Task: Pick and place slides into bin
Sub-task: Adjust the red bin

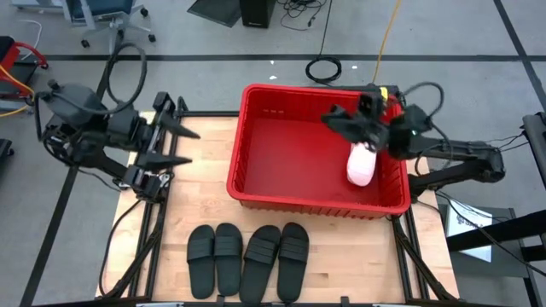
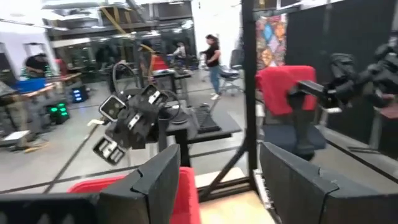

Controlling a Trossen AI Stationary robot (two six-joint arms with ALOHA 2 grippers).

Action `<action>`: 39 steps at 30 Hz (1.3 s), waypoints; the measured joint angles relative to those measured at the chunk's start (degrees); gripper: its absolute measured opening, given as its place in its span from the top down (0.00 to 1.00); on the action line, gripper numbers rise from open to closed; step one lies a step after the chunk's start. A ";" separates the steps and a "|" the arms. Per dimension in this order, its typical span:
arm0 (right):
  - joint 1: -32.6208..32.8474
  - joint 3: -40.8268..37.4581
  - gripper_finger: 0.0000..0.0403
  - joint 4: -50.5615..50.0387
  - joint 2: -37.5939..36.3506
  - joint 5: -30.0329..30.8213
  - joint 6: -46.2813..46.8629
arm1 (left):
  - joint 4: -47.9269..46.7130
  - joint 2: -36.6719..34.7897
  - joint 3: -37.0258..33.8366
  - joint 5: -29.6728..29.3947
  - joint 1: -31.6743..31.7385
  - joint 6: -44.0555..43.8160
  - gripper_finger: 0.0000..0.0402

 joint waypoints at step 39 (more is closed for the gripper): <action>37.55 35.10 0.61 -79.01 27.93 12.76 -32.10 | 2.61 5.02 0.00 -21.78 -15.20 -10.51 0.44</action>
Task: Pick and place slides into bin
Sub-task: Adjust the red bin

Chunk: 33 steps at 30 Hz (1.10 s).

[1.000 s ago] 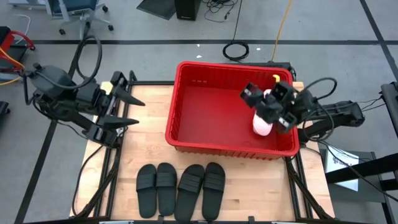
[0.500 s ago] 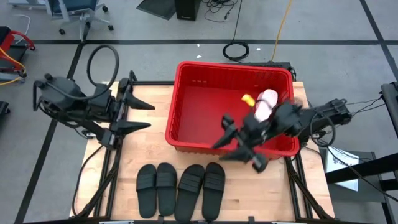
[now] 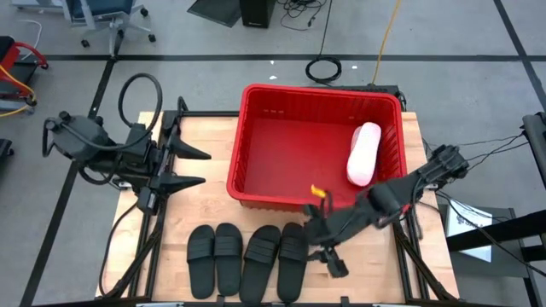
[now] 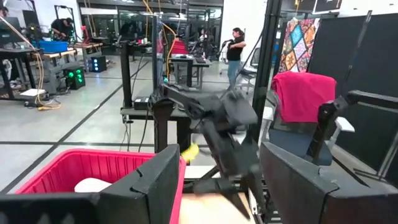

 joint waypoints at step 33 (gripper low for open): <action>2.59 -0.02 0.61 15.63 20.85 7.77 20.27 | -8.10 -0.74 0.00 6.35 -2.99 -0.54 0.44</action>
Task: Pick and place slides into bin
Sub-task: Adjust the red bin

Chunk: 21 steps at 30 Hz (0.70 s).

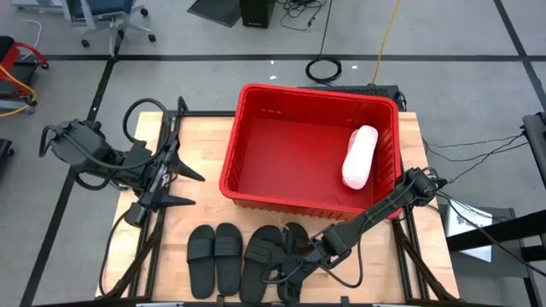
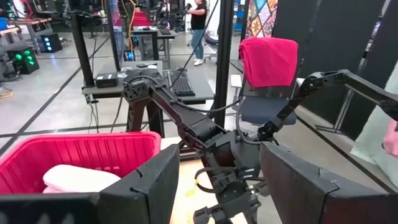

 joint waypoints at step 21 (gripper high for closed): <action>-9.77 -0.12 0.61 20.21 1.03 -16.53 0.58 | -1.37 -0.94 0.00 1.01 -0.12 -0.69 0.44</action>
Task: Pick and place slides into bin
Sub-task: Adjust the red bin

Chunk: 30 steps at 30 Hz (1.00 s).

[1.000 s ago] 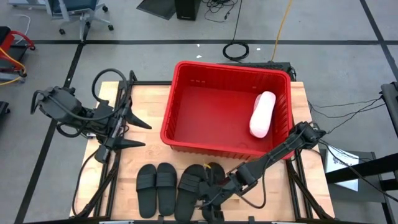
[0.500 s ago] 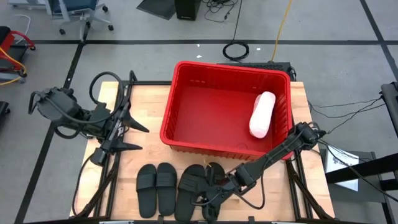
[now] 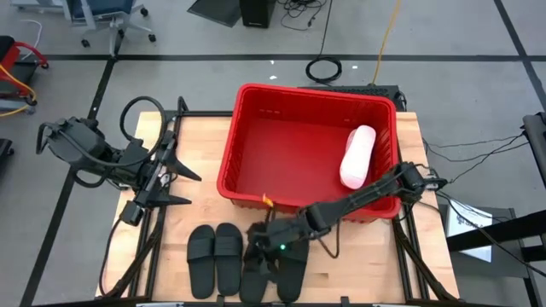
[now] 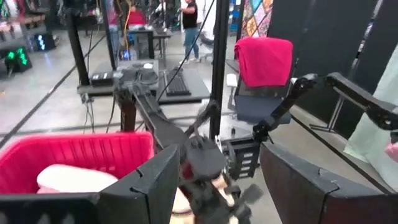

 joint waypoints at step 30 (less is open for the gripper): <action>5.43 0.10 0.61 0.50 -28.62 35.29 -23.63 | -13.62 1.18 -30.64 16.89 32.07 6.71 0.44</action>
